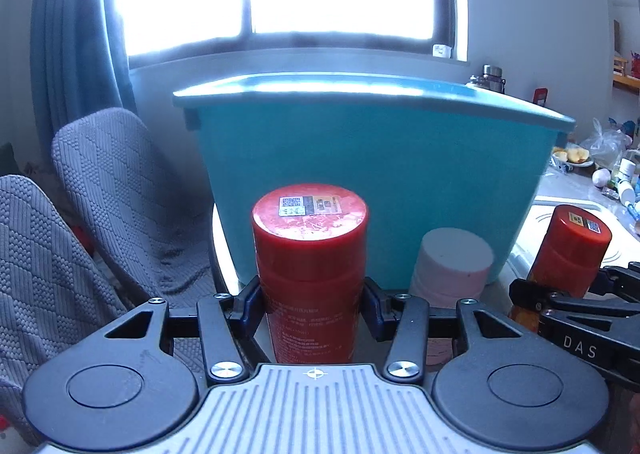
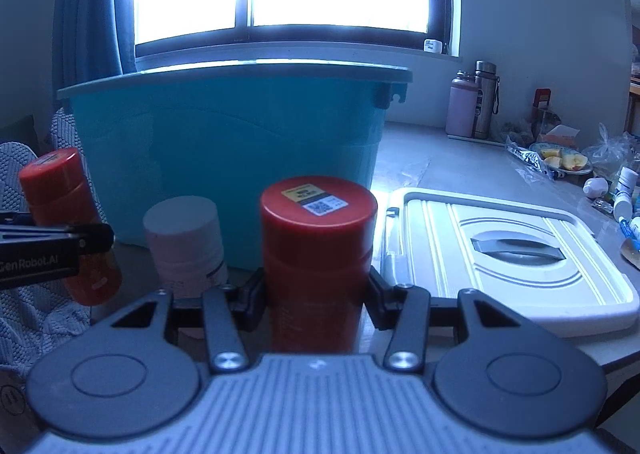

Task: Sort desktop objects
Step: 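Lift both red cans and carry them over the turquoise bin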

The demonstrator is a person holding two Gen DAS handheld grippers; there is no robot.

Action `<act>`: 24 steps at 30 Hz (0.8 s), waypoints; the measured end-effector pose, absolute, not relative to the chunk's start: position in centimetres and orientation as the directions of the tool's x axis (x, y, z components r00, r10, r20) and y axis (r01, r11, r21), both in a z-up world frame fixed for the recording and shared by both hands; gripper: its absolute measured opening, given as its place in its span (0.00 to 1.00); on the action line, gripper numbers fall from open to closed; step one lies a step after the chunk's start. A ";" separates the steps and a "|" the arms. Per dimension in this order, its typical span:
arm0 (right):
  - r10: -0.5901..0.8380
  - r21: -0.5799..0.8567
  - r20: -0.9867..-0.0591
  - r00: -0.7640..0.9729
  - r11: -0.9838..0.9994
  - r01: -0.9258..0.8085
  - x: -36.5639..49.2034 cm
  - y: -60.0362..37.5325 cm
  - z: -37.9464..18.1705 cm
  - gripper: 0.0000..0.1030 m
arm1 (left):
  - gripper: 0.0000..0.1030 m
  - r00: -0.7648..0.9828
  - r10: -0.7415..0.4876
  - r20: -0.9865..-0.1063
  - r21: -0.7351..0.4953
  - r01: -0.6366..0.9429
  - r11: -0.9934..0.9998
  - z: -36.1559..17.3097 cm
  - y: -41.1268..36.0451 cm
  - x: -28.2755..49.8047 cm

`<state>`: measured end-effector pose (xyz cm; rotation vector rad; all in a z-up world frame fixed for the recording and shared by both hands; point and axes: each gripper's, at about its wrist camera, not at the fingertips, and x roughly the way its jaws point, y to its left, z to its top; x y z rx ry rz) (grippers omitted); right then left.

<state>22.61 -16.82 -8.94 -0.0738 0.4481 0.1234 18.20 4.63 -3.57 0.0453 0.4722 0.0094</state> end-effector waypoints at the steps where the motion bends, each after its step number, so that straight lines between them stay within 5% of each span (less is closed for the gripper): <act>1: 0.102 -0.045 -0.433 0.896 0.990 -0.135 22.2 -16.8 -8.7 0.48 | 0.48 0.890 0.018 -0.455 0.046 0.003 0.999 -3.3 4.6 17.9; 24: 0.124 -0.028 -0.367 0.922 0.989 -0.144 14.5 -17.0 -1.2 0.48 | 0.48 0.911 -0.015 -0.413 0.034 0.032 0.999 4.4 5.2 9.4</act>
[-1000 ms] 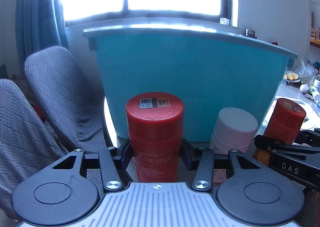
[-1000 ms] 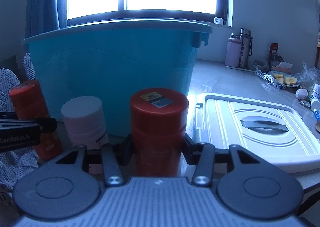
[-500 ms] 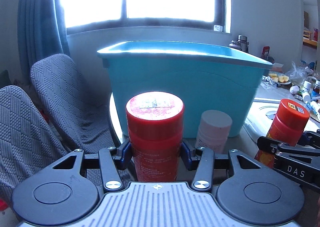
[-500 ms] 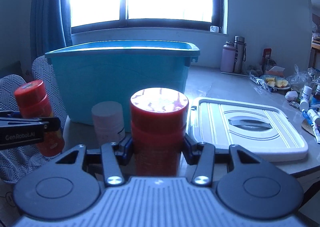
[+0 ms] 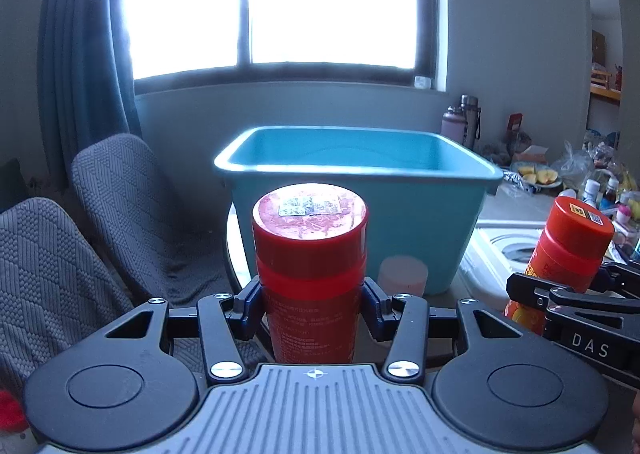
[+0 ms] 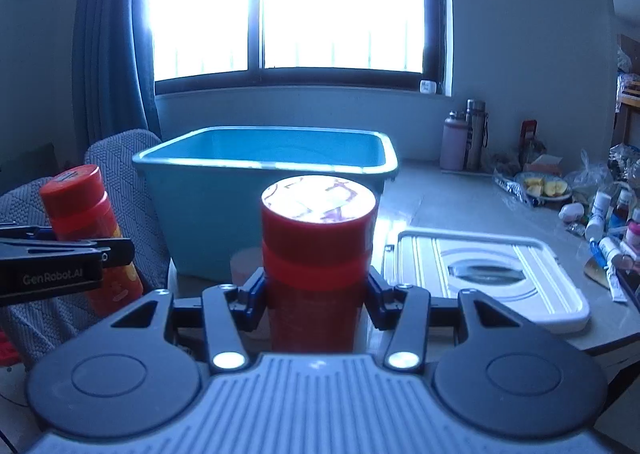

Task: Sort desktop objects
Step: 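Lift both red cans and carry them over the turquoise bin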

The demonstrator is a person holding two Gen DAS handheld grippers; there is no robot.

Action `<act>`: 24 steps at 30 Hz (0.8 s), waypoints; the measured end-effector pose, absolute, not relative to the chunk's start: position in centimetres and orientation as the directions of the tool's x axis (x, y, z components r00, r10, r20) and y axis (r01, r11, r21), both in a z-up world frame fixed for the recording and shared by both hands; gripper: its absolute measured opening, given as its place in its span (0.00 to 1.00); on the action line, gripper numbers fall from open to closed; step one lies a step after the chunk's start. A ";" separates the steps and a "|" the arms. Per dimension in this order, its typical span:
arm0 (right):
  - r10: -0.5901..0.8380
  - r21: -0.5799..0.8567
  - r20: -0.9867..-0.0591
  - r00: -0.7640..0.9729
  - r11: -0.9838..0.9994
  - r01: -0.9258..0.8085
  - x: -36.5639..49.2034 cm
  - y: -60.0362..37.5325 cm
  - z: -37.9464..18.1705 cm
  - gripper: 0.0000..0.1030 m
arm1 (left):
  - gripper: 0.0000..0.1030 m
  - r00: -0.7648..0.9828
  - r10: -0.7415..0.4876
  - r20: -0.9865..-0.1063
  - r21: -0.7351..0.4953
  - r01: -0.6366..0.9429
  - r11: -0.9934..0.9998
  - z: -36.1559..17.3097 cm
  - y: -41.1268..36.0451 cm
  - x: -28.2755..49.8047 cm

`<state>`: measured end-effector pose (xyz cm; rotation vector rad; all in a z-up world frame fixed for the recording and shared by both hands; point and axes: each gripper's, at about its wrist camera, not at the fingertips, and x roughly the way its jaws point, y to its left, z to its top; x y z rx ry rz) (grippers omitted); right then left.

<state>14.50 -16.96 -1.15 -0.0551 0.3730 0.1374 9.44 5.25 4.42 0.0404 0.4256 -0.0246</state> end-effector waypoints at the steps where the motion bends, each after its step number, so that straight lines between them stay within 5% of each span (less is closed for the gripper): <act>1: 0.122 -0.033 -0.358 0.926 0.989 -0.143 14.4 -16.9 -0.7 0.48 | 0.48 0.912 -0.017 -0.410 0.035 0.034 0.999 5.0 5.3 9.3; 24: 0.152 -0.037 -0.251 0.956 0.985 -0.166 20.5 -16.6 6.3 0.48 | 0.48 0.937 -0.001 -0.348 0.039 0.016 0.999 14.8 4.3 15.9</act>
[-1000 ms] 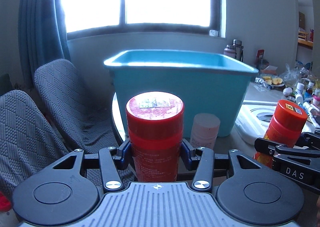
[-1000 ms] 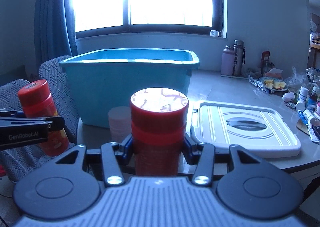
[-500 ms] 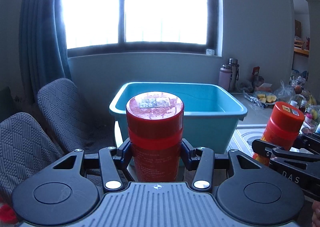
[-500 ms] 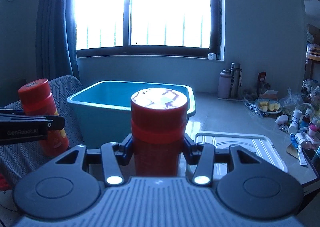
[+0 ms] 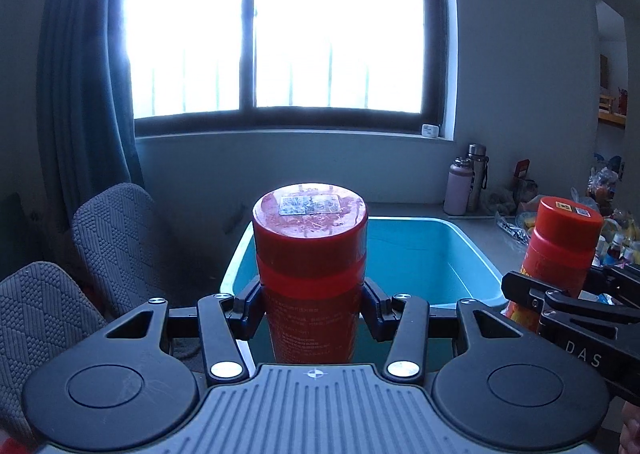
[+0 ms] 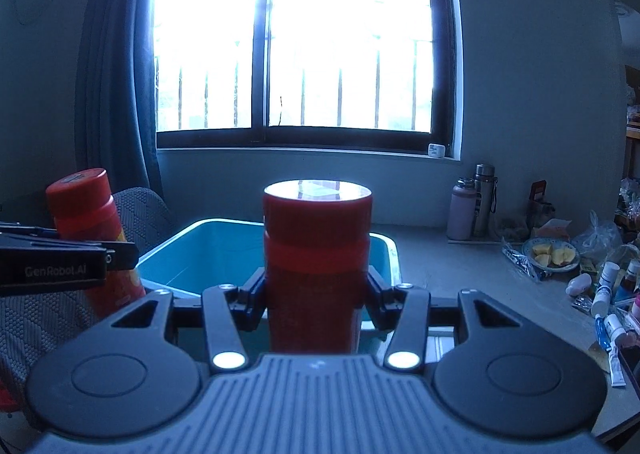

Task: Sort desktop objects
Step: 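Lift both red cans and carry them over the turquoise bin, then open both grippers to drop the red cans into the bin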

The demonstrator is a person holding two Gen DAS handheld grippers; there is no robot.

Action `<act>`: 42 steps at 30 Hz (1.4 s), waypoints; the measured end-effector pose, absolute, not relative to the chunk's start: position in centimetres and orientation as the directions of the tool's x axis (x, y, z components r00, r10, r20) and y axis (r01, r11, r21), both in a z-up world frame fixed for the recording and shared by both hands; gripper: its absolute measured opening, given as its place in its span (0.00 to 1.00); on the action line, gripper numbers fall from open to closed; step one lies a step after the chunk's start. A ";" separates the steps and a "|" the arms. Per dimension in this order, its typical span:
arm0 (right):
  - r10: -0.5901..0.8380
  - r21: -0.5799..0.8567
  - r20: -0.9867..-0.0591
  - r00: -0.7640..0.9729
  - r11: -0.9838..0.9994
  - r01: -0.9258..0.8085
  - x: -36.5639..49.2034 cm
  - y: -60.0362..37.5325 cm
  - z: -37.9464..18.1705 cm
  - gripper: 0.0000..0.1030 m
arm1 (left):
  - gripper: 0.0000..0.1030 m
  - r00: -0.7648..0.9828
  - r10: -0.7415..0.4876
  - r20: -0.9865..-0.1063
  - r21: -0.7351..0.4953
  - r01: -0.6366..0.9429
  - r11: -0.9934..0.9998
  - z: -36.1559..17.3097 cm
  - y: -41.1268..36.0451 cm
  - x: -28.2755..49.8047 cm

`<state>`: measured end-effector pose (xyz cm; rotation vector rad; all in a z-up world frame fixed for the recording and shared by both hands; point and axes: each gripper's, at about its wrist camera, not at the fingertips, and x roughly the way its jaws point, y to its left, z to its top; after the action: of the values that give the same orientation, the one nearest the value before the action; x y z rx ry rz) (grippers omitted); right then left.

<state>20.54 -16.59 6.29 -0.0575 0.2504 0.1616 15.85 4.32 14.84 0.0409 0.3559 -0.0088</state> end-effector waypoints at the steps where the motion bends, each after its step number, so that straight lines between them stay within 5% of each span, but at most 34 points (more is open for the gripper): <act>1: 0.156 -0.036 -0.249 0.956 0.985 -0.170 21.1 -16.6 6.4 0.48 | 0.48 0.938 0.001 -0.348 0.040 0.014 0.999 15.1 4.3 16.5; 25: 0.197 -0.056 -0.347 0.917 0.971 -0.230 36.2 -15.7 3.4 0.48 | 0.48 0.884 0.025 -0.466 0.020 -0.018 1.000 11.3 5.5 35.0; 39: 0.204 -0.042 -0.405 0.891 0.970 -0.241 38.6 -16.0 2.3 0.48 | 0.49 0.844 0.017 -0.535 0.006 -0.016 1.000 7.9 5.8 38.9; 42: 0.216 -0.046 -0.366 0.905 0.967 -0.250 38.4 -16.1 2.7 0.60 | 0.55 0.841 0.025 -0.540 -0.009 -0.035 0.999 7.8 5.9 39.2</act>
<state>38.40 -16.07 2.65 -0.0923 0.3671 0.2410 39.23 5.90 7.79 -0.0184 0.5700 0.0320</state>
